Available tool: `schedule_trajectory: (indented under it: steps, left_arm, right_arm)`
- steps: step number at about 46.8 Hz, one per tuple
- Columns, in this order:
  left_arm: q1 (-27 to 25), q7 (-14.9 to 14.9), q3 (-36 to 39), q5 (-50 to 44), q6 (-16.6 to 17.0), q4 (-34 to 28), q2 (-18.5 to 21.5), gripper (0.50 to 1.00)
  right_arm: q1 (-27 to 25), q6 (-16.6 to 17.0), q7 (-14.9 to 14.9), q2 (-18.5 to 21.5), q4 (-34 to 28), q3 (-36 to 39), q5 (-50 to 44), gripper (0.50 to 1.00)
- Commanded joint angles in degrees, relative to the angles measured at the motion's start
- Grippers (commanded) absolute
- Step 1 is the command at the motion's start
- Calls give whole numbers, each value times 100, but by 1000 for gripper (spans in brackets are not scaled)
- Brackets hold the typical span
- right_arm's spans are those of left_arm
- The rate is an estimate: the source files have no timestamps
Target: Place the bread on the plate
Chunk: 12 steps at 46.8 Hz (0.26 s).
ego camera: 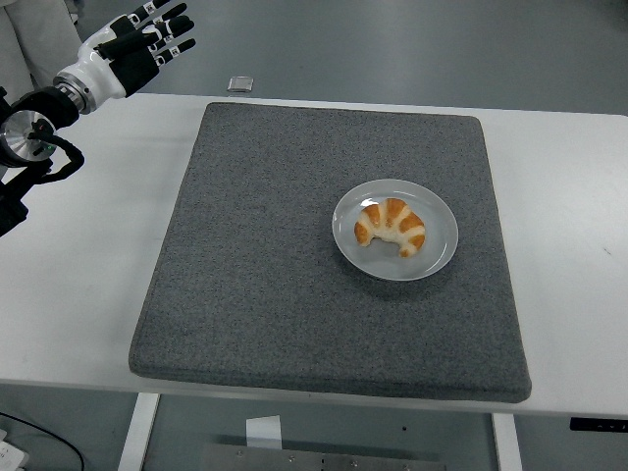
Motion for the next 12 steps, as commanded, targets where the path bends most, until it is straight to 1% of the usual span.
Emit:
schedule_trajectory:
  steps: [1, 12]
  left_arm:
    - [13, 5, -111, -3, 1, 3, 8, 1000]
    - [48, 5, -138, -56, 1, 3, 8, 1000]
  right_arm:
    - [0, -8, 3, 0, 0, -9, 1, 932]
    - [0, -17, 3, 0, 0, -18, -8, 932]
